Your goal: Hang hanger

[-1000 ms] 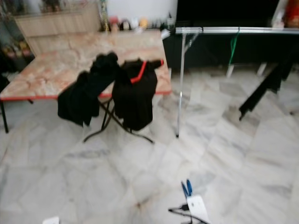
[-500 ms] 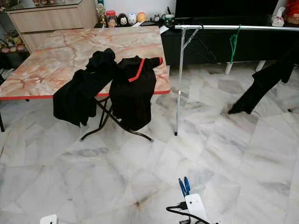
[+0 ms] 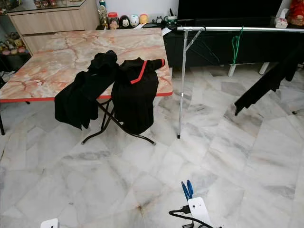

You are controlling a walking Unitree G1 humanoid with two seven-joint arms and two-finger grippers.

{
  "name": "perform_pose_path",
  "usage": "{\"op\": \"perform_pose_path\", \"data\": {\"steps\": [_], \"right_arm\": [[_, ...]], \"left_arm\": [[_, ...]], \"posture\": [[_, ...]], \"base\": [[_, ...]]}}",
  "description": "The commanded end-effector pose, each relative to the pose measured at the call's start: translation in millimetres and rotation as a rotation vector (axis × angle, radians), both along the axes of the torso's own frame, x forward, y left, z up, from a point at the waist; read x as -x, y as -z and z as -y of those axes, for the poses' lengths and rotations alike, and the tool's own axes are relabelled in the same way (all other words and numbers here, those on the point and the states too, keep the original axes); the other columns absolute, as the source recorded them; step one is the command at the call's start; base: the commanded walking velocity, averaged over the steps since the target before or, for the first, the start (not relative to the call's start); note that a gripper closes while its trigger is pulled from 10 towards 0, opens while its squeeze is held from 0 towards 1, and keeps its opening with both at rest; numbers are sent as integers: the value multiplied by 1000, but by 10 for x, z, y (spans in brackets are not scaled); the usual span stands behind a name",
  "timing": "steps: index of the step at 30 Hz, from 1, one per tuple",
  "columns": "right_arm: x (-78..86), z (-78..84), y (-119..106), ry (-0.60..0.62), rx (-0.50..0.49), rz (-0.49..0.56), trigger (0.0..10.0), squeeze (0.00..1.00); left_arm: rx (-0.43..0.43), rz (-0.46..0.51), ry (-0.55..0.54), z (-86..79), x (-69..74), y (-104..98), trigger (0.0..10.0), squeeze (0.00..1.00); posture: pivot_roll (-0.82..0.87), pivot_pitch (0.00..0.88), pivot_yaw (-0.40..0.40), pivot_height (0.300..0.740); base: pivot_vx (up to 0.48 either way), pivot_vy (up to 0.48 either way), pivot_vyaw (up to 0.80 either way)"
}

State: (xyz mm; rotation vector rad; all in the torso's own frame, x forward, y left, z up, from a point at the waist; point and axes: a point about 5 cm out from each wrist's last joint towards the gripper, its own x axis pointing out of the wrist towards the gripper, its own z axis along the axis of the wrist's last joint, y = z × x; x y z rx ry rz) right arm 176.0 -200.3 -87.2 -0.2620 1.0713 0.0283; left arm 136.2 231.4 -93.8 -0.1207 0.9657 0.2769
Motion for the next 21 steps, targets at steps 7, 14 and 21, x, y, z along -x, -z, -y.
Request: {"op": "perform_pose_path", "data": {"steps": [7, 14, 21], "right_arm": [[-38, -12, -16, -4, -1, 14, 10000, 0], [-531, 362, -388, -58, 113, 215, 10000, 0], [-170, 333, -158, 13, 46, 77, 10000, 0]], "left_arm": [[-15, -11, 2, -36, 32, 3, 10000, 0], [-254, 519, 138, -313, -700, -676, 10000, 0], [-148, 286, -5, -303, -282, -303, 10000, 0]], "posture": [[-43, 0, 26, 732], [-43, 0, 28, 732], [-48, 0, 31, 732]], "base": [[0, 0, 0], [0, 0, 0], [0, 0, 0]]}}
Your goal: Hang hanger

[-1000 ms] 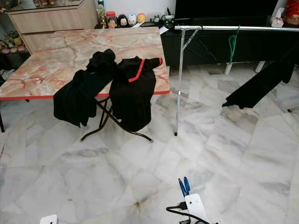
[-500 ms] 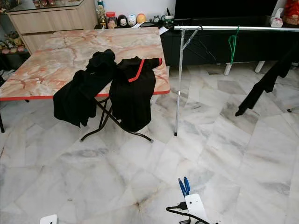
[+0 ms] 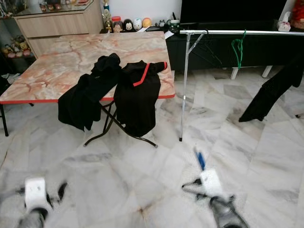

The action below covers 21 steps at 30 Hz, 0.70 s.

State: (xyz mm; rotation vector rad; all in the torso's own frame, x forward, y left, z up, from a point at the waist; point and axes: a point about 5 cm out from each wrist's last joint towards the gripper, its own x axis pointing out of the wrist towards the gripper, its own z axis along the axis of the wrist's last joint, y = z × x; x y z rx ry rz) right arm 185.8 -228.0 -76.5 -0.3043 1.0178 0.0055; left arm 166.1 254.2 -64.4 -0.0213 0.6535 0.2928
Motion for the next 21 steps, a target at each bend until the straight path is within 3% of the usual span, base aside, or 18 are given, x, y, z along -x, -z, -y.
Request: {"op": "perform_pose_path", "data": {"steps": [1, 6, 7, 8, 10, 11, 13, 14, 15, 16, 21], "right_arm": [[-68, 58, -49, 21, 2, 23, 10000, 0], [-89, 114, -76, -2, 24, 28, 10000, 0], [-104, 141, -91, -79, 57, -1, 10000, 0], [-104, 141, -91, -79, 57, -1, 10000, 0], [-159, 224, -150, -268, 146, -36, 10000, 0], [-203, 276, -195, -296, 151, -30, 10000, 0], [-203, 276, -195, -296, 151, -30, 10000, 0], [-308, 347, -289, -312, 159, 6, 10000, 0], [-569, 456, -529, -373, 181, 89, 10000, 0], [-664, 471, -620, -413, 193, 117, 10000, 0], [-923, 394, -870, -578, 165, 183, 10000, 0]], "left_arm": [[-7, -7, -32, -76, 23, -8, 10000, 0], [-51, 46, 0, -116, -47, -87, 10000, 0], [-70, 82, 22, -138, -98, -143, 10000, 0], [-70, 82, 22, -138, -98, -143, 10000, 0], [-137, 157, 117, -164, -213, -279, 10000, 0], [-169, 190, 167, -168, -269, -347, 10000, 0], [-169, 190, 167, -168, -269, -347, 10000, 0], [-191, 251, 211, -172, -343, -457, 10000, 0], [-222, 366, 317, -143, -496, -692, 10000, 0], [-226, 404, 359, -113, -547, -768, 10000, 0], [-218, 473, 605, 173, -685, -962, 10000, 0]], "posture": [[-47, 0, 30, 732], [-45, 0, 28, 732], [-48, 0, 29, 732], [-48, 0, 29, 732], [-52, 0, 28, 732], [-47, 0, 28, 732], [-47, 0, 28, 732], [-47, 0, 28, 732], [-47, 0, 28, 732], [-47, 0, 28, 732], [-45, 0, 29, 732]], "base": [[0, 0, 0], [0, 0, 0], [0, 0, 0], [0, 0, 0], [0, 0, 0], [0, 0, 0], [0, 0, 0], [0, 0, 0], [0, 0, 0], [0, 0, 0], [0, 0, 0]]}}
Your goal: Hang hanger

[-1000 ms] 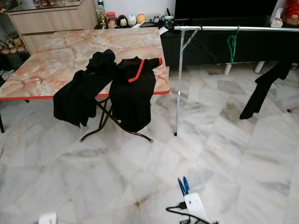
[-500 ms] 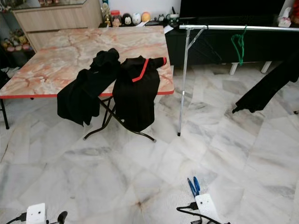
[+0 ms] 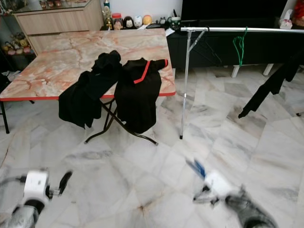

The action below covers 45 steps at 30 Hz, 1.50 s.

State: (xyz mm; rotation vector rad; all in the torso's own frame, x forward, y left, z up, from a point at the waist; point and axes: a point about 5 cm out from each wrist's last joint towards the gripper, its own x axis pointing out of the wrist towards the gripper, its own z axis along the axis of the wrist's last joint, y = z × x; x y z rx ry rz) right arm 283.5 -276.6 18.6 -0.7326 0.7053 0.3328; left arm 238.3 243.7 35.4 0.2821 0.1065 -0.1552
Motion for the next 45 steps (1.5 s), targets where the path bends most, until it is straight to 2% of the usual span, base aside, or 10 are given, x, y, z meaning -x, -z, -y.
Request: {"op": "perform_pose_path", "data": {"steps": [1, 7, 8, 11, 14, 19, 22, 27, 31, 45], "right_arm": [[-16, -141, 8, -115, -39, -40, 10000, 0], [-88, -259, -81, -251, -67, -57, 10000, 0], [-113, -401, -129, -383, -117, -108, 10000, 0], [-117, -452, -153, -439, -137, -132, 10000, 0], [-49, -902, -222, -775, -231, -278, 10000, 0], [32, -1173, -268, -982, -250, -336, 10000, 0], [31, -1239, -287, -1025, -247, -343, 10000, 0], [15, -1481, -353, -1125, -231, -365, 10000, 0], [23, -1569, -350, -1154, -226, -368, 10000, 0], [-49, -1670, -429, -1127, -256, -282, 10000, 0]], "left_arm": [[-39, -33, 147, 182, 15, -16, 10000, 0], [-47, -29, 248, 343, 2, -95, 10000, 0], [-49, -40, 339, 475, 5, -155, 10000, 0], [-49, -50, 378, 527, 19, -193, 10000, 0], [9, -129, 642, 895, 80, -312, 10000, 0], [18, -213, 793, 1066, 163, -362, 10000, 0], [31, -242, 824, 1101, 179, -369, 10000, 0], [49, -346, 893, 1199, 230, -352, 10000, 0], [51, -349, 891, 1266, 210, -371, 10000, 0], [27, -434, 897, 1284, 252, -321, 10000, 0]], "posture": [[-48, 0, 31, 732], [-50, 0, 33, 732], [-53, 0, 34, 732], [-53, 0, 34, 732], [-35, 0, 21, 732], [-34, 0, 19, 732], [-34, 0, 17, 732], [-28, 0, 8, 732], [-17, 0, 0, 732], [-26, 0, 9, 732]], "base": [[0, 0, 0], [0, 0, 0], [0, 0, 0], [0, 0, 0], [0, 0, 0], [0, 0, 0], [0, 0, 0], [0, 0, 0], [0, 0, 0], [0, 0, 0]]}}
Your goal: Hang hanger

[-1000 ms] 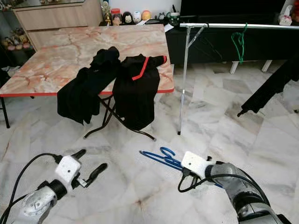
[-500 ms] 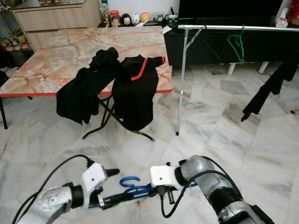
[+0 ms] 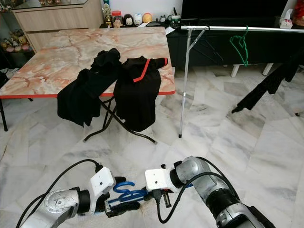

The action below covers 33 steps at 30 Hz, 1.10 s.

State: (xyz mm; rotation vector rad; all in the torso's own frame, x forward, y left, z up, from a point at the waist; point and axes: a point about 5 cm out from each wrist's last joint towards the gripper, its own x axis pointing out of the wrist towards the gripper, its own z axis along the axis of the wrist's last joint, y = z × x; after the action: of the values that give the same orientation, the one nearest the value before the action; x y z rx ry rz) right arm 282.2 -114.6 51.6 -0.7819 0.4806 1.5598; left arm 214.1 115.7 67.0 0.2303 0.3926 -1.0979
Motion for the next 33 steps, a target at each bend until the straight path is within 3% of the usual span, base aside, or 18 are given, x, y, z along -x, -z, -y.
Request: {"op": "perform_pose_path", "data": {"steps": [1, 3, 4, 5, 6, 7, 8, 33], "right_arm": [[-104, -61, -123, 19, -29, 66, 10000, 0], [-122, -66, -134, 27, -29, 79, 10000, 0], [-120, -82, -192, 13, -59, 75, 10000, 0], [-118, -89, -217, 7, -72, 74, 10000, 0], [-116, -87, -220, 0, -68, 76, 10000, 0], [-115, -86, -221, -5, -64, 78, 10000, 0], [-114, -89, -230, -7, -68, 79, 10000, 0], [-143, -151, -357, 7, -146, 72, 10000, 0]], "left_arm": [[-47, -1, -4, -29, -16, 30, 10000, 0], [-59, 0, -12, -44, -26, 44, 10000, 0], [-59, -3, -23, -68, -44, 40, 9255, 0], [-60, -4, -28, -78, -51, 38, 9255, 0], [-65, -6, -41, -88, -64, 56, 3059, 0], [-70, -8, -51, -95, -74, 70, 3059, 0], [-71, -5, -65, -103, -87, 82, 0, 0], [-81, -6, -65, -97, -101, 96, 0, 0]], "posture": [[-28, 0, 11, 732], [-28, 0, 11, 732], [-31, 0, 12, 732], [-31, 0, 12, 732], [-35, 0, 12, 732], [-35, 0, 12, 732], [-35, 0, 12, 732], [-37, 0, 7, 732]], "base": [[0, 0, 0], [0, 0, 0], [0, 0, 0], [0, 0, 0], [0, 0, 0], [0, 0, 0], [0, 0, 0], [0, 0, 0]]}}
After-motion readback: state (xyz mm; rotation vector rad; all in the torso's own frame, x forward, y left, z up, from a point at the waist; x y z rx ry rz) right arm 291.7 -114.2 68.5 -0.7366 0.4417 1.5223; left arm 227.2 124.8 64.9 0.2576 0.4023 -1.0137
